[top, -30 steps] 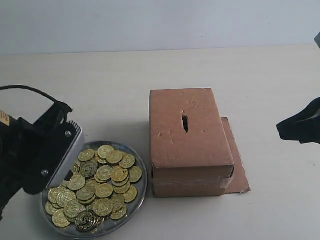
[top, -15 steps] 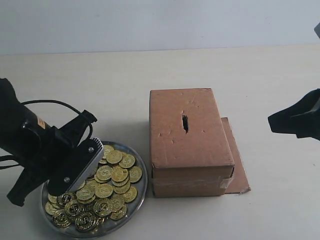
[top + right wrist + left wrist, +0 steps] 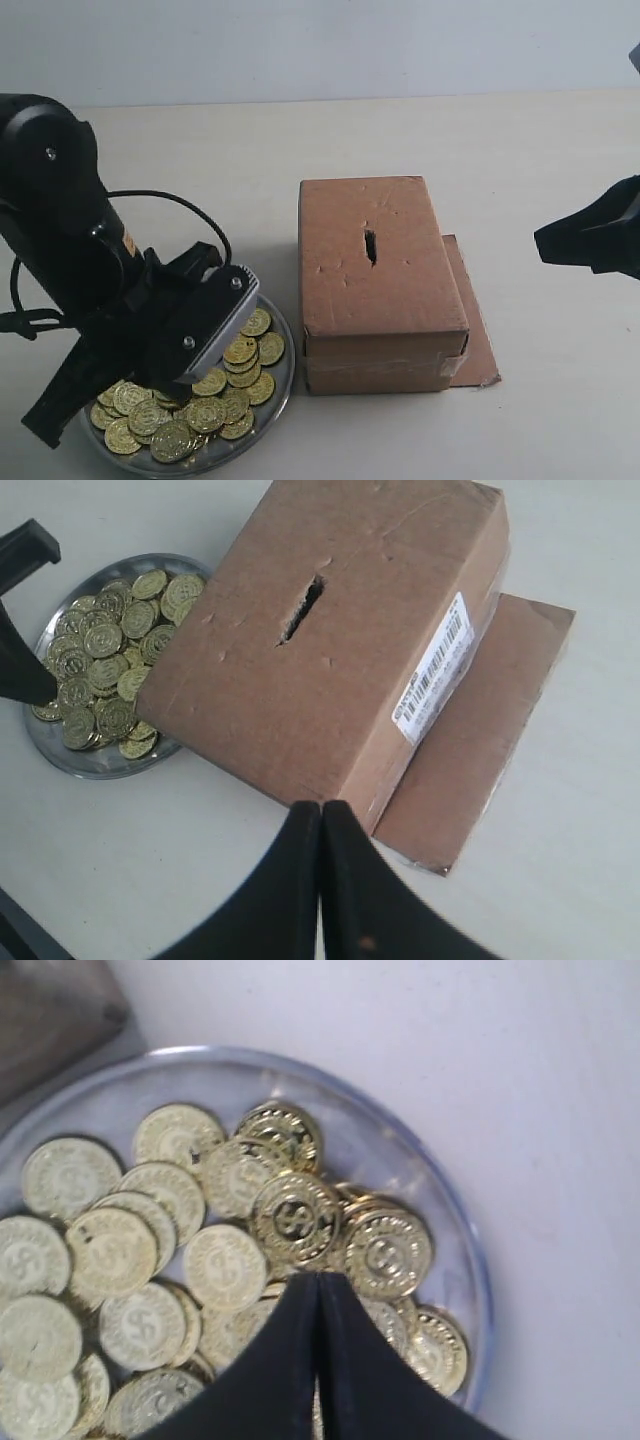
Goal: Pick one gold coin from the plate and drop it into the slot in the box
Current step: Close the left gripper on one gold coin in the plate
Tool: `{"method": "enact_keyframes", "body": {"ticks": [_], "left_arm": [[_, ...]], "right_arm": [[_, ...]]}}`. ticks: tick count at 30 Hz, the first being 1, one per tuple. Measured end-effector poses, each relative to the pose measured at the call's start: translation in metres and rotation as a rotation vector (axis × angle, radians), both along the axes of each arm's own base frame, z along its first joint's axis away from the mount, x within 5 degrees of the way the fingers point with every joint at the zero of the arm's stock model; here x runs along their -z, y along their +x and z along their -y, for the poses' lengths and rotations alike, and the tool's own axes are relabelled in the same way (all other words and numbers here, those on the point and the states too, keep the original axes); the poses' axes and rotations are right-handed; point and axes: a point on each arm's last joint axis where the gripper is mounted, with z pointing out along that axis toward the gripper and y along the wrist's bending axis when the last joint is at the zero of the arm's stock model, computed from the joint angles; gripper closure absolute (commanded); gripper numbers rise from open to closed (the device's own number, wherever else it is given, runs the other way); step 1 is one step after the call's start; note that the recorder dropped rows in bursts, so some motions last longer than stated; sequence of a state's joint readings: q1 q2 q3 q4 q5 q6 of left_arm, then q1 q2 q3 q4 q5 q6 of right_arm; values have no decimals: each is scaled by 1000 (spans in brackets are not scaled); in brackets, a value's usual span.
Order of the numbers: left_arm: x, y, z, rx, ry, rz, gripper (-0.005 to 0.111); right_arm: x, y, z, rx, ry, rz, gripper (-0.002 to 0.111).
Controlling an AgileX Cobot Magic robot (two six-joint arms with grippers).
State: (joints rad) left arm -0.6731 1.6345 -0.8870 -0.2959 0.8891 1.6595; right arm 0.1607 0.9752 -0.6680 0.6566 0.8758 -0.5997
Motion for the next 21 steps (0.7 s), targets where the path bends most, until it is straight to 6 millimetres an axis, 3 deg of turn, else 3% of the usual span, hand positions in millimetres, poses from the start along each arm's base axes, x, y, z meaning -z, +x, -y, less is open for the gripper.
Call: {"method": "enact_keyframes", "body": {"ticks": [8,15,21], "left_arm": [[7,-11,8,118,80,7,105],[22,-16,-6,217,149,43,73],[28,-19,-12,240,101,155,65]], "right_arm": [[0,0,0,-1,-1,1,108],[0,0,0,-1,-1,1,108],[0,0,0,-3,-2,2,108]]}}
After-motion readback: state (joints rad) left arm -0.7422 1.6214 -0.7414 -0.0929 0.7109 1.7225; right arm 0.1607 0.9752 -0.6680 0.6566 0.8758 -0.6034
